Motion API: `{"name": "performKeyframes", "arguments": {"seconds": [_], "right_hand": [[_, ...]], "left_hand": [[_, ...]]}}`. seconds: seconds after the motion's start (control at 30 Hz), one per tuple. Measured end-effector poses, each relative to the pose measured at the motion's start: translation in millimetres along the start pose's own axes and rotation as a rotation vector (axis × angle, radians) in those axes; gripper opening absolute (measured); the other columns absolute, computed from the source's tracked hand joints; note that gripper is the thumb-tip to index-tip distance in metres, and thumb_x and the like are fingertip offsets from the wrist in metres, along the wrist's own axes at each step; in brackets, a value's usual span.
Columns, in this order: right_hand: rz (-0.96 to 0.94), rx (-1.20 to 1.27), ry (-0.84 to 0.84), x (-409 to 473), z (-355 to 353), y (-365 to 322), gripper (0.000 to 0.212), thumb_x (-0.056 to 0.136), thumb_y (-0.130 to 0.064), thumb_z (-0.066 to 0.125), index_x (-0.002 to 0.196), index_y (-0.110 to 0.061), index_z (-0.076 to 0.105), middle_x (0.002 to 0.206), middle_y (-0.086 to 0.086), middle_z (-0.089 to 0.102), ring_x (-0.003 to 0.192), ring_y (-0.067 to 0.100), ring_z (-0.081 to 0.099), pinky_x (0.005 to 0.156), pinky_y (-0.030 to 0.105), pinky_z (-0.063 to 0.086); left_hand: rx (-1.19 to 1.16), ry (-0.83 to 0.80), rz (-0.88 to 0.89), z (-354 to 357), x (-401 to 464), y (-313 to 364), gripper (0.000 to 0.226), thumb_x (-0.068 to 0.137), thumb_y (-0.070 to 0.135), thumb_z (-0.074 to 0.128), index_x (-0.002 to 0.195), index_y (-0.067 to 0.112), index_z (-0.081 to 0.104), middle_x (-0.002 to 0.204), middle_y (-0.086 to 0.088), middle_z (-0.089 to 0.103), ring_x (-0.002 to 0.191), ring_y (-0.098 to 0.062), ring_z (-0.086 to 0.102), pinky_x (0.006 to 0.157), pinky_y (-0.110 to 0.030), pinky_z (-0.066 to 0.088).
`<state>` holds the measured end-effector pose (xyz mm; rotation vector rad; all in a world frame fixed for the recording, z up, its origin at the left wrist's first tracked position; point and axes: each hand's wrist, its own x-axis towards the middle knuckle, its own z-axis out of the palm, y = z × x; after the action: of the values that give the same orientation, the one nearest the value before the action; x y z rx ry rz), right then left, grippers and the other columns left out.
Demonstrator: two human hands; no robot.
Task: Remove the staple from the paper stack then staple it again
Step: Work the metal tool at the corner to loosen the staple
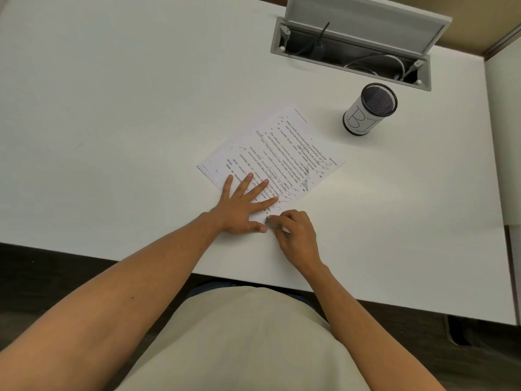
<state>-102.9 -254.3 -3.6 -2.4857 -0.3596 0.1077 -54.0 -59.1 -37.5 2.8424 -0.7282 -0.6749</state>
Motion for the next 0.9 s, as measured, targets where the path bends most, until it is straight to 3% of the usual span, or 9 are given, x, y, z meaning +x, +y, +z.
{"name": "performKeyframes", "arguments": {"seconds": [0.27,0.57,0.73,0.9], "right_hand": [[0.072,-0.027,-0.087,11,-3,0,0.023,0.087,-0.018,0.069,0.11,-0.016,0.072,0.091,0.007,0.065,0.086,0.026,0.055,0.069,0.028,0.038],[-0.043,-0.068,-0.05,10,-3,-2,0.017,0.084,-0.009,0.07,0.098,-0.016,0.075,0.088,0.007,0.068,0.083,0.029,0.058,0.065,0.042,0.049],[-0.145,-0.094,0.011,6,0,4,0.014,0.082,-0.008,0.072,0.095,-0.012,0.074,0.088,0.007,0.068,0.082,0.03,0.059,0.062,0.041,0.047],[-0.22,-0.143,0.025,2,7,13,0.016,0.085,-0.012,0.072,0.101,-0.013,0.073,0.106,0.006,0.071,0.095,0.029,0.065,0.071,0.039,0.048]], "left_hand": [[0.002,-0.01,0.006,-2,-1,0,0.078,0.083,0.081,0.025,0.141,0.052,-0.019,0.16,0.006,-0.026,0.142,-0.028,-0.034,0.106,-0.063,-0.027],[0.003,-0.014,0.001,-2,-1,1,0.077,0.082,0.082,0.022,0.138,0.053,-0.023,0.159,0.006,-0.027,0.142,-0.028,-0.035,0.106,-0.064,-0.026],[0.01,-0.024,-0.007,-2,0,2,0.08,0.082,0.082,0.023,0.141,0.052,-0.021,0.159,0.006,-0.027,0.142,-0.028,-0.035,0.107,-0.064,-0.025],[-0.003,-0.034,-0.008,-3,0,1,0.082,0.081,0.083,0.023,0.147,0.05,-0.013,0.159,0.007,-0.027,0.142,-0.027,-0.035,0.107,-0.064,-0.025]]}}
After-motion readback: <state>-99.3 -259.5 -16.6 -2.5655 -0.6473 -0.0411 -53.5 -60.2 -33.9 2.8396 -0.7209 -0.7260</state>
